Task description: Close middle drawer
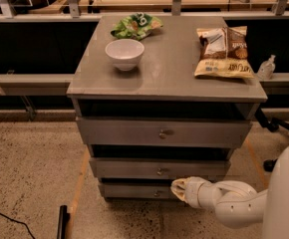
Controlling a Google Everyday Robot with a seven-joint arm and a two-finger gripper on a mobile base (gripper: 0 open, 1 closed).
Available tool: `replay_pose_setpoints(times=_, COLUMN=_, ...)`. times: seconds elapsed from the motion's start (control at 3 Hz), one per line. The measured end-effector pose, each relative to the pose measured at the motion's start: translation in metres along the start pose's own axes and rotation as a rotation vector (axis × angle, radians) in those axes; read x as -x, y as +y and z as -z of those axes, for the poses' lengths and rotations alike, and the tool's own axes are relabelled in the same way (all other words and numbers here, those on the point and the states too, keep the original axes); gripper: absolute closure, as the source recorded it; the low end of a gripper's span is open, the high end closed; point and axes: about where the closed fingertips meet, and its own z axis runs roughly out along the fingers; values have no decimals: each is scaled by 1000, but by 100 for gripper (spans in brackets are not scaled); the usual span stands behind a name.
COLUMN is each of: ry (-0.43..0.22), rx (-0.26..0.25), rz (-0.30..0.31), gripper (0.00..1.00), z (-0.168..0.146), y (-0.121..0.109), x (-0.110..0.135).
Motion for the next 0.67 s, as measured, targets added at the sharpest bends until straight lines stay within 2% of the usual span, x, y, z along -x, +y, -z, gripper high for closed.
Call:
replay_pose_setpoints(times=0.33, ry=-31, rx=32, rz=30, gripper=100, z=24, y=-7, x=21)
replay_pose_setpoints(times=0.67, ry=-64, rx=61, rz=70, gripper=82, z=42, y=-25, x=34)
